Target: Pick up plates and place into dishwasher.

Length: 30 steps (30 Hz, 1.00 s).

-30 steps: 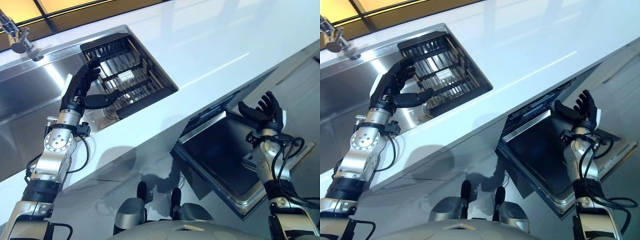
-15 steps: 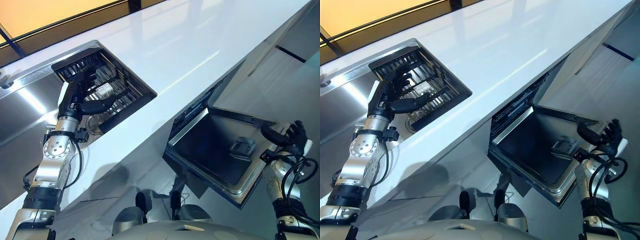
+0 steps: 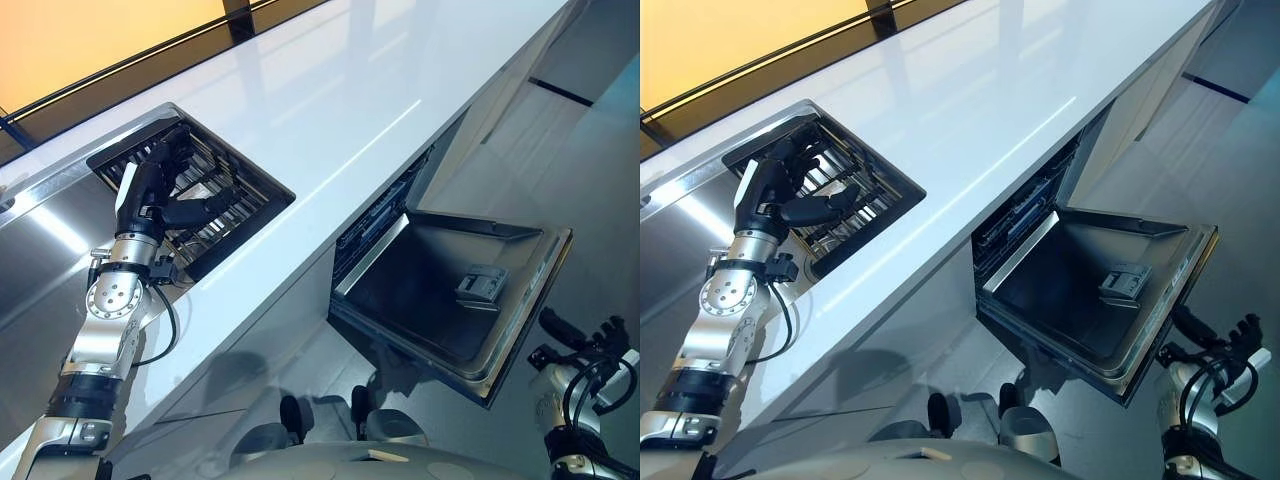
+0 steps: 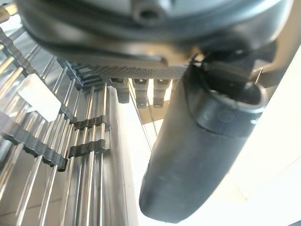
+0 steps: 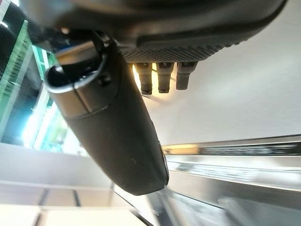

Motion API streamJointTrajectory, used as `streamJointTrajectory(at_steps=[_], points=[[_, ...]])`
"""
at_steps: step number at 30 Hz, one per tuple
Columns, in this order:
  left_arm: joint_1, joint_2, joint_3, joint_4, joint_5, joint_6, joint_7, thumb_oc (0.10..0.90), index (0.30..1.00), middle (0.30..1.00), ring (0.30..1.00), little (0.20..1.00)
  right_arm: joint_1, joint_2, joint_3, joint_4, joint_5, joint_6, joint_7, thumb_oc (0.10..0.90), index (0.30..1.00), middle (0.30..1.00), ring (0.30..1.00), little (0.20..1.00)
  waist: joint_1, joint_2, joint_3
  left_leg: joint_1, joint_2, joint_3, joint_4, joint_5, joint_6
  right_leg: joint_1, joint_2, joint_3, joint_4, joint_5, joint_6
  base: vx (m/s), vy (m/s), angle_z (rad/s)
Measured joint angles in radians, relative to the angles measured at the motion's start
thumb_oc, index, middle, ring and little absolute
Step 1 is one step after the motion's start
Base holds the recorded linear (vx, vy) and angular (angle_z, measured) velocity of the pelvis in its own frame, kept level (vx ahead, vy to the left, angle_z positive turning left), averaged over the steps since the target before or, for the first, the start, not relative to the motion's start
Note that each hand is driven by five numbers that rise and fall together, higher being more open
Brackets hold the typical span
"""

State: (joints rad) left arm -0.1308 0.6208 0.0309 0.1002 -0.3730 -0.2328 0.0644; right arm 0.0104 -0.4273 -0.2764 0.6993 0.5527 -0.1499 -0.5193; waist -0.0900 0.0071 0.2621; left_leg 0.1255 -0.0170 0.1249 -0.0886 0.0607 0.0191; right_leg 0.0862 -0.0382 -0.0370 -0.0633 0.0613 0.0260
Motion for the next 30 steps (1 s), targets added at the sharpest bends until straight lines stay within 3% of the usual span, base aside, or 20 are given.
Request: streamJointTrajectory(at_steps=[4,6,12,19,24,30], points=[[-0.030,0.001,-0.007,0.027,0.000,-0.039,0.037,0.800,0.900,0.900,0.900,0.900,-0.029,0.000,0.014,0.037,0.139,-0.035,0.033,0.800,0.900,0.900,0.900,0.900,0.004,0.019,0.026,-0.084,-0.002,-0.003,0.026,0.015,0.012,-0.087,-0.004,-0.002,0.037,0.000,0.000,-0.14,-0.061,0.04],[-0.082,0.011,-0.010,0.041,-0.003,-0.054,0.077,0.800,0.900,0.900,0.900,0.900,-0.091,-0.002,0.015,0.089,0.216,-0.063,0.030,0.800,0.900,0.900,0.900,0.900,0.007,0.029,0.076,-0.132,-0.002,-0.005,0.062,0.012,0.011,-0.129,-0.006,-0.003,0.063,0.000,0.000,-0.14,-0.080,0.08],[-0.228,0.052,-0.008,0.026,-0.019,-0.124,0.176,0.800,0.900,0.900,0.900,0.900,-0.218,0.000,0.017,0.140,0.370,-0.131,0.031,0.800,0.900,0.900,0.900,0.900,0.031,0.092,0.204,-0.278,0.000,-0.028,0.208,-0.022,0.003,-0.261,-0.010,-0.021,0.198,-0.034,-0.006,-0.08,-0.078,0.09],[-0.305,0.096,0.015,-0.022,-0.017,-0.147,0.253,0.800,0.900,0.900,0.900,0.900,-0.249,-0.003,0.017,0.153,0.459,-0.243,0.099,0.800,0.900,0.900,0.900,0.900,0.042,0.087,0.254,-0.396,-0.017,-0.040,0.375,-0.077,0.003,-0.421,-0.047,-0.025,0.465,-0.156,-0.017,-0.03,0.003,0.12],[-0.329,0.117,0.052,-0.041,-0.011,-0.147,0.265,0.800,0.900,0.900,0.900,0.900,-0.233,-0.030,0.016,0.134,0.560,-0.297,0.248,0.800,0.900,0.900,0.900,0.900,0.038,0.095,0.261,-0.490,-0.032,-0.041,0.478,-0.111,0.009,-0.527,-0.071,-0.012,0.598,-0.206,-0.020,-0.02,0.011,0.02],[-0.341,0.170,0.099,-0.048,0.004,-0.147,0.262,0.800,0.900,0.900,0.900,0.900,-0.196,-0.096,0.012,0.128,0.733,-0.236,0.594,0.800,0.900,0.900,0.900,0.900,0.034,0.104,0.264,-0.591,-0.037,-0.049,0.549,-0.121,0.004,-0.638,-0.075,0.000,0.682,-0.219,-0.026,-0.04,-0.032,-0.05]])
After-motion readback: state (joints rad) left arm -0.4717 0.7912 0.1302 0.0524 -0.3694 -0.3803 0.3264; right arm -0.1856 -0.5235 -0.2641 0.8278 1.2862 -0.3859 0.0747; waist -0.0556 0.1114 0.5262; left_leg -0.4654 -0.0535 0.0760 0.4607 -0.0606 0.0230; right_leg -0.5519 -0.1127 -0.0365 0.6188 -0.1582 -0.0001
